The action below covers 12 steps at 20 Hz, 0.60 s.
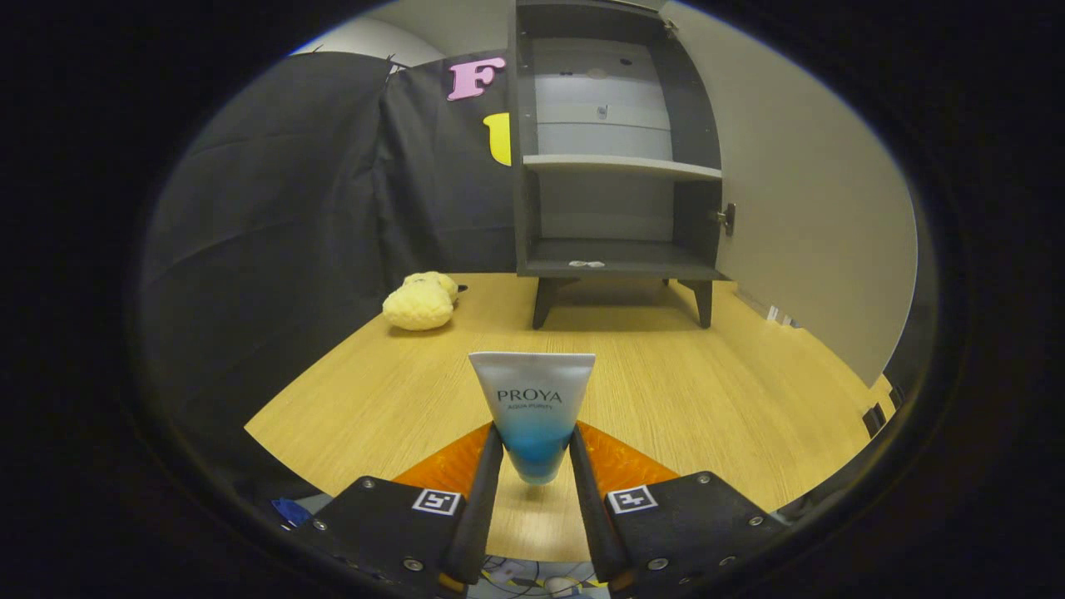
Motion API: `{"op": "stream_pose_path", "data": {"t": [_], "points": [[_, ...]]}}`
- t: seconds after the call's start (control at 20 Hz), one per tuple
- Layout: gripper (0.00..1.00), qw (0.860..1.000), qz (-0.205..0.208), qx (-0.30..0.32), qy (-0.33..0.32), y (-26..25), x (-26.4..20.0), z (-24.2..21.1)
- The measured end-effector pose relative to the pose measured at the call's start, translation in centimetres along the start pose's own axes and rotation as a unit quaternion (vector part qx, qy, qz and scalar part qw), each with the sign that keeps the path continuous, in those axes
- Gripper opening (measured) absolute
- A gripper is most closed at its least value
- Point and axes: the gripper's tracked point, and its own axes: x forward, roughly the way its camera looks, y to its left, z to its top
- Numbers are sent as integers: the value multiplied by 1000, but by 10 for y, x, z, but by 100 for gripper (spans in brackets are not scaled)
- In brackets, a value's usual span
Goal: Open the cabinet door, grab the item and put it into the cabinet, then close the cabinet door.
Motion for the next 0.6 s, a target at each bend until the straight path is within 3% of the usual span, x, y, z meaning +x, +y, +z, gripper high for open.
{"op": "stream_pose_path", "data": {"t": [0.6], "points": [[50,996,-15,-6,-86,-50,-6,148]]}}
